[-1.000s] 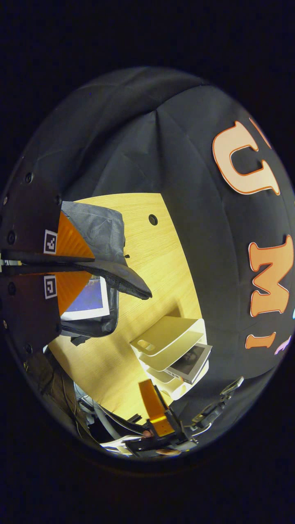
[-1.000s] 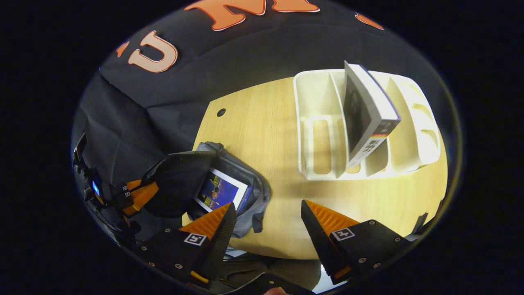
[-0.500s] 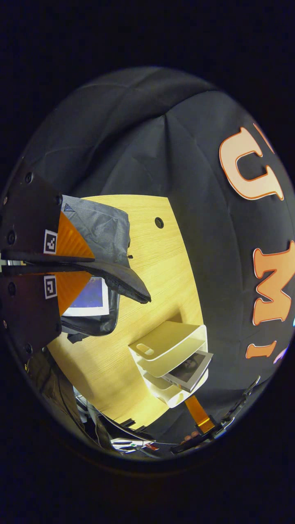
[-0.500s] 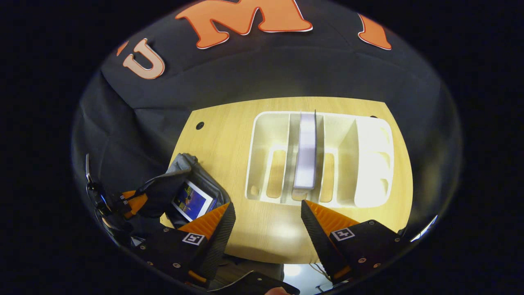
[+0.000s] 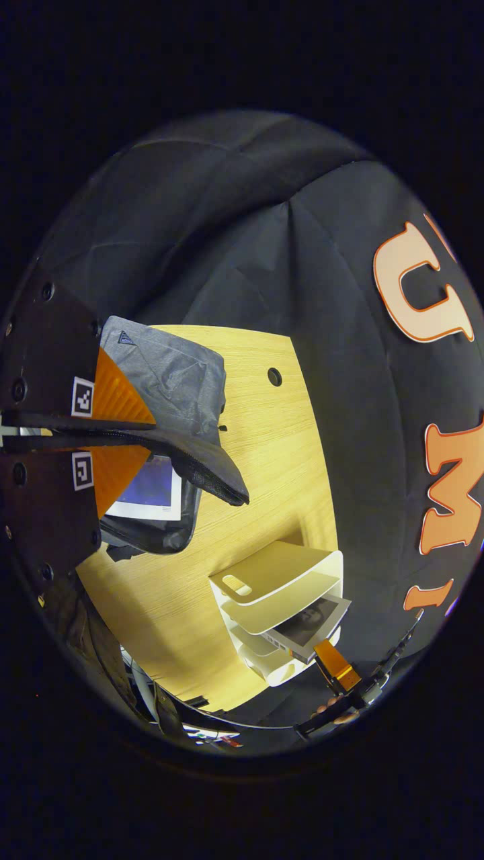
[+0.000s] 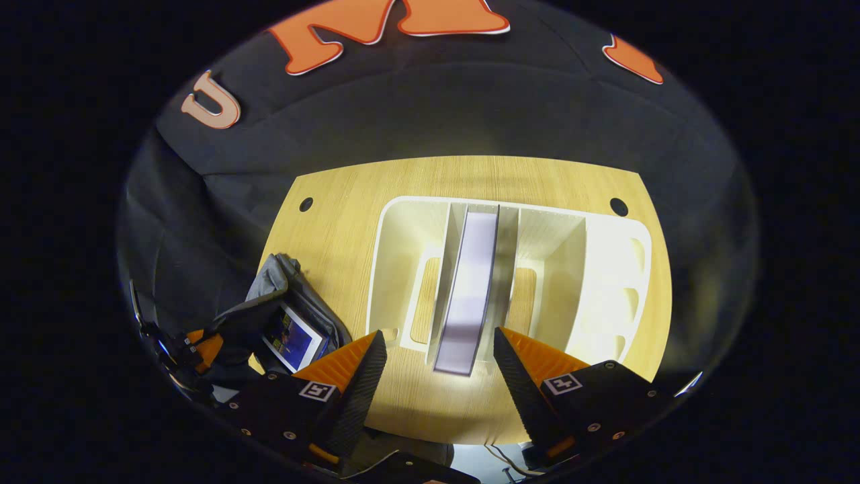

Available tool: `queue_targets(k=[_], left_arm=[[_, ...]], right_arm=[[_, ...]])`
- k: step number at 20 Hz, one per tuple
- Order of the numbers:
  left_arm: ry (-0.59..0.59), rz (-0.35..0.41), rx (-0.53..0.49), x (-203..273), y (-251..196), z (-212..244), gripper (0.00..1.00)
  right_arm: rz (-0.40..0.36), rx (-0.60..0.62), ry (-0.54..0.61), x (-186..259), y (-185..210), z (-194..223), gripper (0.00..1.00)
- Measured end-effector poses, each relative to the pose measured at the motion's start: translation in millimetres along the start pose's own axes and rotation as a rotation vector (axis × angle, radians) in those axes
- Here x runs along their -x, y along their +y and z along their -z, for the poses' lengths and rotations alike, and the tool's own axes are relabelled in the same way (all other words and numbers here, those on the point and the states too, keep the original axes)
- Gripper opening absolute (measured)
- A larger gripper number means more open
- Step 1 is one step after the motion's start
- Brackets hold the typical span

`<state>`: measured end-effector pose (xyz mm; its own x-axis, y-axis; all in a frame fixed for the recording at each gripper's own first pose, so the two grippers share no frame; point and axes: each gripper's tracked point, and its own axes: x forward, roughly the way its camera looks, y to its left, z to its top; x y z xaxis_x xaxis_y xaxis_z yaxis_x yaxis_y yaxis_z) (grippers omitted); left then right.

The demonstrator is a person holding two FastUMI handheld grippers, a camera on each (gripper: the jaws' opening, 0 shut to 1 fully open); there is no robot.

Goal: Open the schoolbag, grab two books from the bookshelf and put them into the schoolbag.

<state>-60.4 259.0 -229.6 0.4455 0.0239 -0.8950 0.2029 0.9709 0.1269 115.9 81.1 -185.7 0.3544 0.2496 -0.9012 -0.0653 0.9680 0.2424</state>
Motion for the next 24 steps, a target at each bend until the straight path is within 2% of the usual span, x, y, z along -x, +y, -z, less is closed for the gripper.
queue_targets(k=[4,8,10,11,12,13,14,16,17,24], left_arm=[[0.028,-0.028,0.029,0.0,-0.9,4.7,0.05],[0.056,-0.049,0.044,-0.6,-4.8,9.8,0.05],[0.068,-0.058,0.05,-0.2,-8.8,12.6,0.05],[0.071,-0.063,0.052,0.5,-9.6,12.7,0.05],[0.076,-0.067,0.056,0.3,-11.1,13.6,0.05],[0.078,-0.07,0.06,-0.2,-11.7,14.5,0.05],[0.08,-0.071,0.065,0.8,-13.1,15.9,0.05],[0.073,-0.071,0.071,0.7,-13.3,15.2,0.05],[0.067,-0.073,0.075,0.1,-12.5,15.1,0.05],[0.021,-0.008,0.038,2.2,-9.7,17.7,0.05]], right_arm=[[0.014,-0.03,0.021,-26.2,-18.0,-16.8,0.92],[0.03,-0.024,0.056,-49.9,-24.9,-18.4,0.79],[0.034,-0.026,0.071,-57.6,-25.3,-18.2,0.69],[0.036,-0.032,0.076,-59.9,-24.3,-17.9,0.6],[0.042,-0.04,0.084,-63.4,-24.6,-16.6,0.48],[0.044,-0.044,0.088,-63.2,-24.8,-15.8,0.53],[0.062,-0.045,0.087,-62.8,-28.4,-16.7,0.52],[0.107,-0.076,0.09,-59.6,-40.8,-15.0,0.46],[0.107,-0.1,0.098,-57.3,-40.9,-13.1,0.39],[0.112,-0.219,0.0,-9.0,-38.9,-15.5,0.37]])
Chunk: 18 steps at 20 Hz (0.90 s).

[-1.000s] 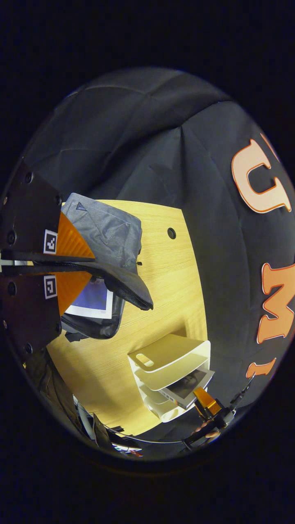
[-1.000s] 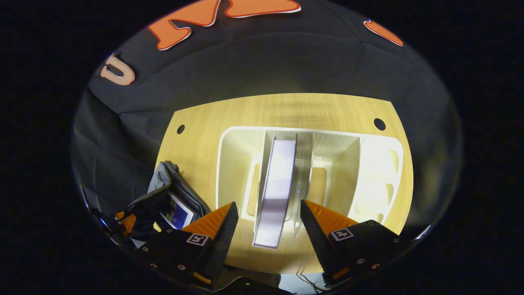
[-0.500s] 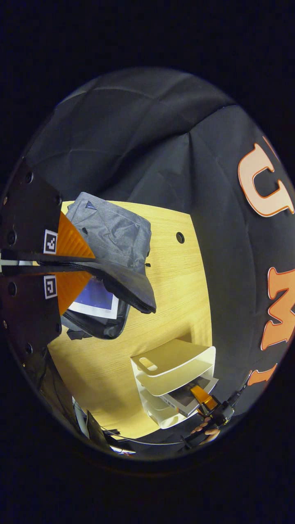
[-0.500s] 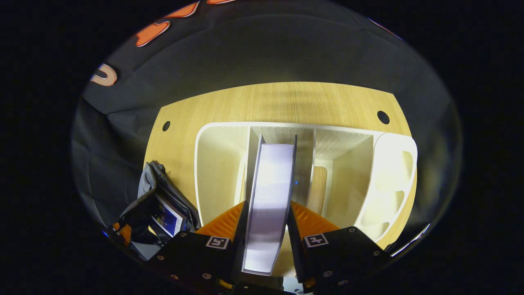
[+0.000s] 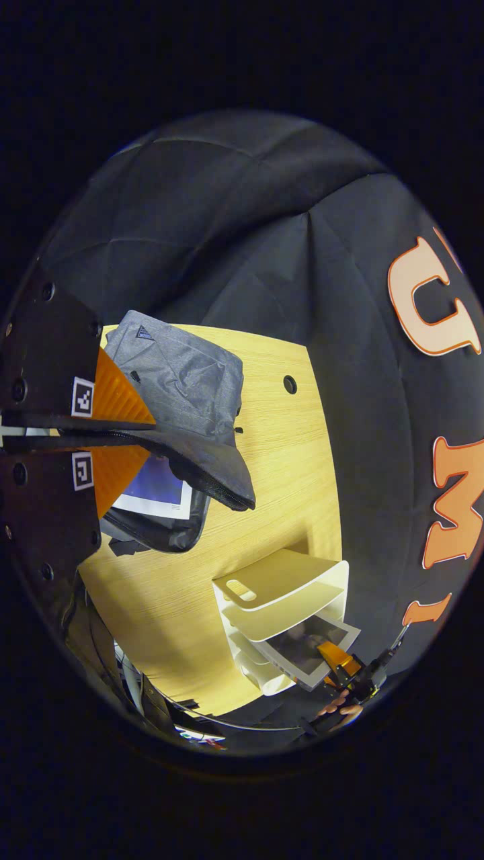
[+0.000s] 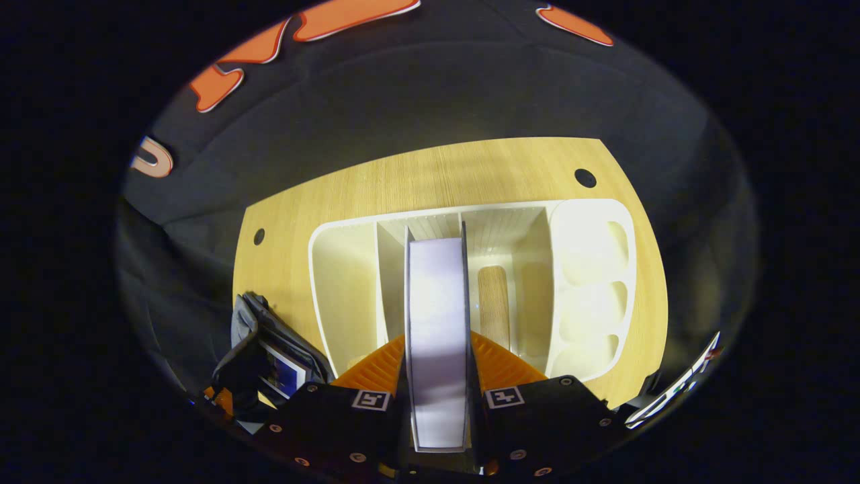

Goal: Open the schoolbag, grab two books from the bookshelf and put them into the schoolbag.

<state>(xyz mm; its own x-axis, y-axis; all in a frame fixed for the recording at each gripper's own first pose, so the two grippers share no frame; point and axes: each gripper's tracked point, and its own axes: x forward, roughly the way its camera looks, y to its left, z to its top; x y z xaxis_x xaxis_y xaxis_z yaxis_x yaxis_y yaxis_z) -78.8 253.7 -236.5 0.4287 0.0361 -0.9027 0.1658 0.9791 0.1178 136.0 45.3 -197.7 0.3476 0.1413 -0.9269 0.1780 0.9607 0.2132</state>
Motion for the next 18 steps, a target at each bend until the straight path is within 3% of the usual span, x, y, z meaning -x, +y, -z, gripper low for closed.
queue_targets(k=[8,13,18], left_arm=[[-0.063,0.104,-0.081,0.9,13.7,1.4,0.05],[-0.089,0.166,-0.108,3.0,12.6,4.9,0.05],[-0.106,0.195,-0.128,3.1,18.9,5.2,0.05]], right_arm=[[-0.033,-0.12,-0.13,83.0,9.7,28.5,0.36],[-0.033,-0.146,-0.152,114.4,18.2,63.9,0.36],[-0.091,-0.183,-0.17,135.9,39.4,93.6,0.36]])
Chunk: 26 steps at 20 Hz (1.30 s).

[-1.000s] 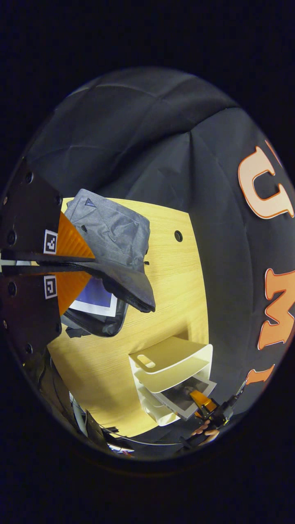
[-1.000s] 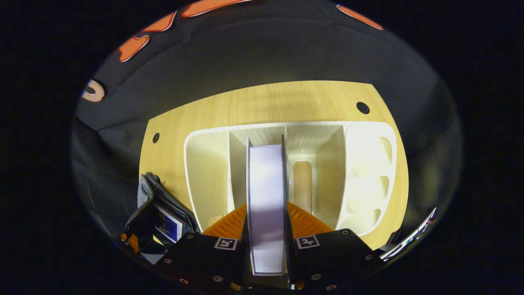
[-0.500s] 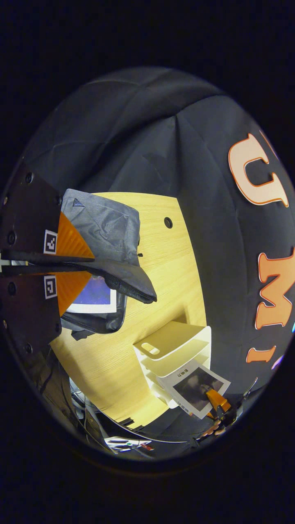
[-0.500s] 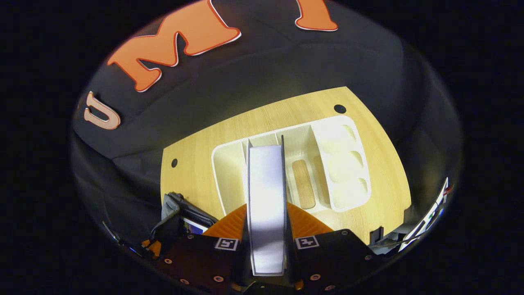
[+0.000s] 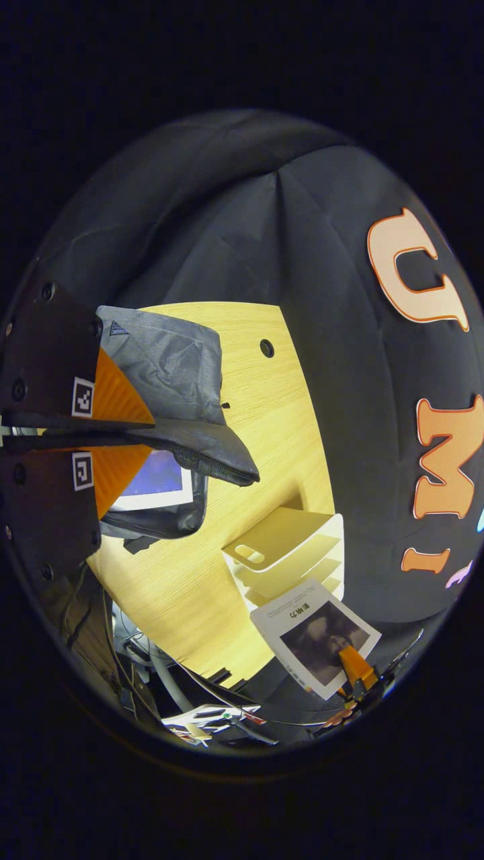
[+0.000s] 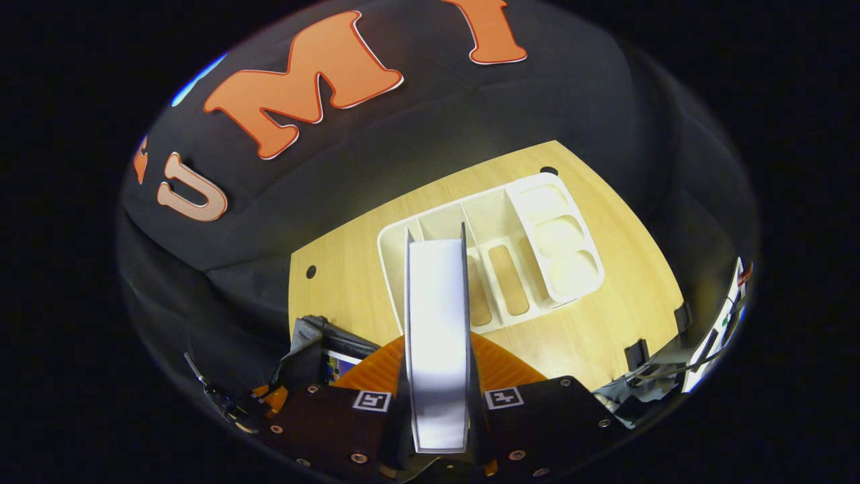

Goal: Open the schoolbag, grab two books from the bookshelf and put them into the schoolbag.

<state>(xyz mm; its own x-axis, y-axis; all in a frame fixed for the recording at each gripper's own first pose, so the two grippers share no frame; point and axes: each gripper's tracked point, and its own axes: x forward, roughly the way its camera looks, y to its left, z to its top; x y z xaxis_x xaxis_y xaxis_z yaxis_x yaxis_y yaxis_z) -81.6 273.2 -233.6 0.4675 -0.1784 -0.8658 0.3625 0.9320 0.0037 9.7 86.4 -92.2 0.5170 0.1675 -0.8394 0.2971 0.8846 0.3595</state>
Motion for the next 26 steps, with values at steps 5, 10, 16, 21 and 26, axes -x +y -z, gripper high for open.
queue_targets(k=[5,10,16,21,26], left_arm=[[-0.005,0.032,-0.031,1.6,0.6,2.6,0.05],[-0.007,0.037,-0.045,4.0,9.0,2.6,0.05],[-0.008,0.028,-0.063,10.0,20.5,1.5,0.05],[-0.002,0.023,-0.065,11.7,28.7,0.4,0.05],[0.005,0.021,-0.064,12.4,34.8,-4.4,0.05]], right_arm=[[-0.094,-0.034,0.024,6.7,30.4,38.5,0.36],[-0.16,-0.029,0.032,1.7,60.0,66.9,0.35],[-0.22,-0.045,0.051,-16.5,86.3,88.0,0.35],[-0.296,-0.061,0.075,-36.5,116.3,110.1,0.35],[-0.364,-0.104,0.135,-71.7,151.1,140.9,0.35]])
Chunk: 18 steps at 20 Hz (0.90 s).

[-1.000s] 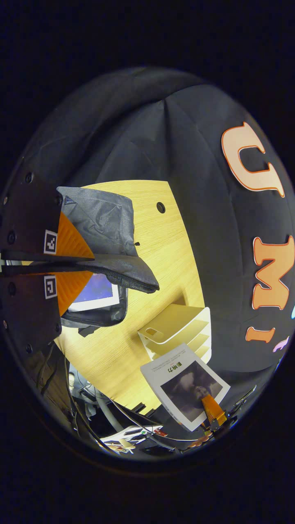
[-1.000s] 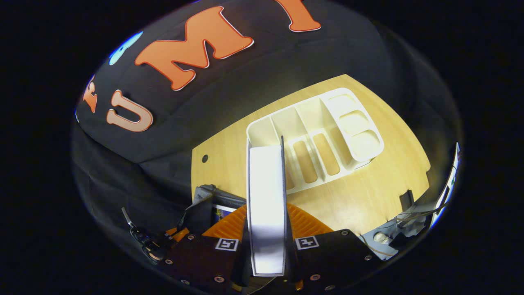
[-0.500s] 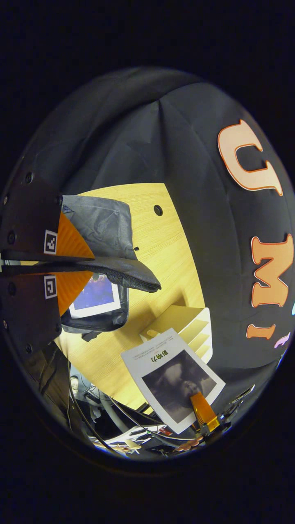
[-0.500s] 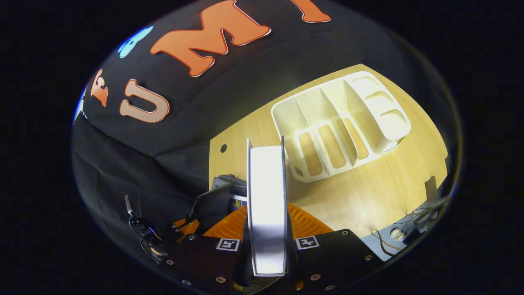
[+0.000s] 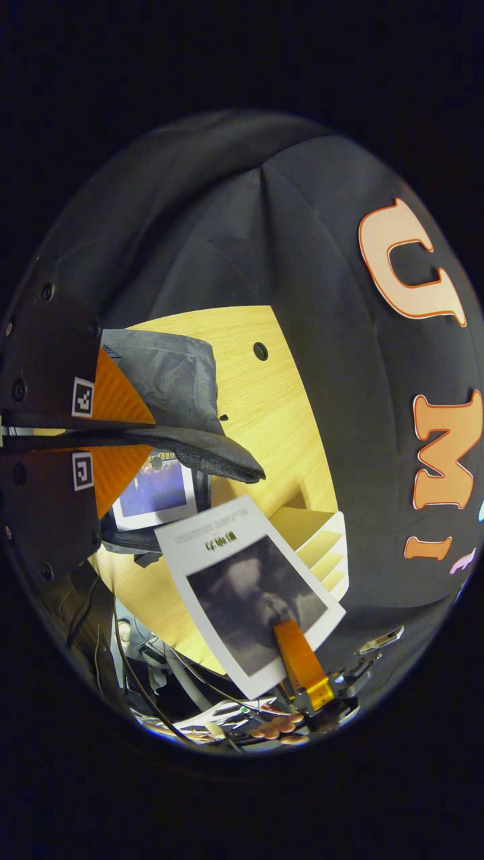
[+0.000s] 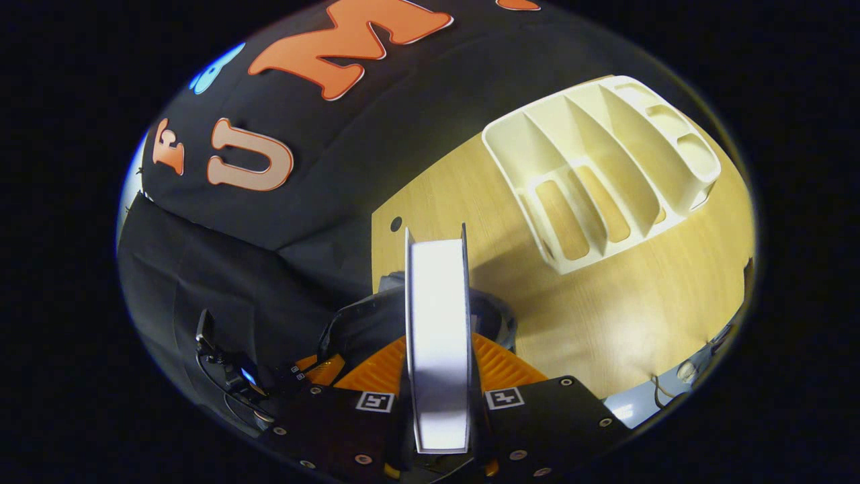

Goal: Open the schoolbag, grab two books from the bookshelf and put them into the schoolbag.

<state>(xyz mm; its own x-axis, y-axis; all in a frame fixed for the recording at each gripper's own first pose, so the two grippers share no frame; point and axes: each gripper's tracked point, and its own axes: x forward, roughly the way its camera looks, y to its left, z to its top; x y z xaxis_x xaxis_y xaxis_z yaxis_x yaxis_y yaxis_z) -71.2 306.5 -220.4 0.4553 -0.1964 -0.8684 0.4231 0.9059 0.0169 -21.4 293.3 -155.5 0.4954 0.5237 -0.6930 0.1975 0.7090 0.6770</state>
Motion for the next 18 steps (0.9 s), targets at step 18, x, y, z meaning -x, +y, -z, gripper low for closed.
queue_targets(k=[18], left_arm=[[-0.056,0.052,-0.005,1.8,-4.9,-21.8,0.04]], right_arm=[[-0.186,-0.142,0.024,-109.8,16.3,49.9,0.35]])
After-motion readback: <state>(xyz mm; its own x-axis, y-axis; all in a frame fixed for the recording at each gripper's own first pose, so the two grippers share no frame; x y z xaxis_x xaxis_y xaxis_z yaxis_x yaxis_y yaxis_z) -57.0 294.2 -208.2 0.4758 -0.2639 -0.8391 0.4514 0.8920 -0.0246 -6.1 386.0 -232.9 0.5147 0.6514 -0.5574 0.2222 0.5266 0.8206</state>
